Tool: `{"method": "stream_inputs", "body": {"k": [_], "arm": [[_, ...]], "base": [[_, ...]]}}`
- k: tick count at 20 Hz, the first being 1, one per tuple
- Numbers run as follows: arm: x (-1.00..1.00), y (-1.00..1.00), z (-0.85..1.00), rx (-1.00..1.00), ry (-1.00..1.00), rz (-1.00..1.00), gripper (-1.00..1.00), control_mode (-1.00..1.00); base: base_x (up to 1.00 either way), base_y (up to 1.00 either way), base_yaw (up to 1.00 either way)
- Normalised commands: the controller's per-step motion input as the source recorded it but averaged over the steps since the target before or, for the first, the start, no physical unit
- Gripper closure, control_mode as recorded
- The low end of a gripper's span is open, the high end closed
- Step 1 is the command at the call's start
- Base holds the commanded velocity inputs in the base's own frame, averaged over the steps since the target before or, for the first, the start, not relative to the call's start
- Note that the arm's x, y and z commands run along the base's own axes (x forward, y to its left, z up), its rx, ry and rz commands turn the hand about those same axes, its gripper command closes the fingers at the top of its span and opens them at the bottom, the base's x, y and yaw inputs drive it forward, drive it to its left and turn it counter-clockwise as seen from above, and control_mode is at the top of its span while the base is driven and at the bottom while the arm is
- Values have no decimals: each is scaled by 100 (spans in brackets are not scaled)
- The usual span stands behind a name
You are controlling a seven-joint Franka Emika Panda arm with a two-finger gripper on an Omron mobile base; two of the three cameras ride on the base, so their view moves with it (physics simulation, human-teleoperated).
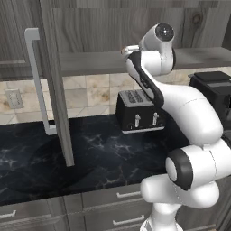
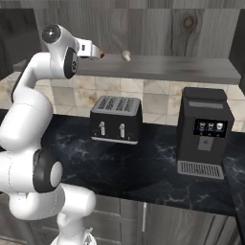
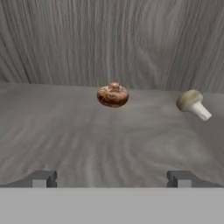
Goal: Pick the mushrooms from the cabinet and place them in one bowl. Pick the lemon wedge from the sink and place it in the other bowl.
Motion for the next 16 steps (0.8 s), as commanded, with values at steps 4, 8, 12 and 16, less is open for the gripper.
{"method": "stream_inputs", "body": {"k": [4,8,12,16], "arm": [[47,5,0,0,2,0,-100,-100],[46,0,-1,-1,0,0,-100,-100],[55,0,-3,-1,2,0,-100,-100],[52,0,-10,0,1,-1,-100,-100]], "base": [[0,0,0],[0,0,0],[0,0,0],[0,0,0]]}}
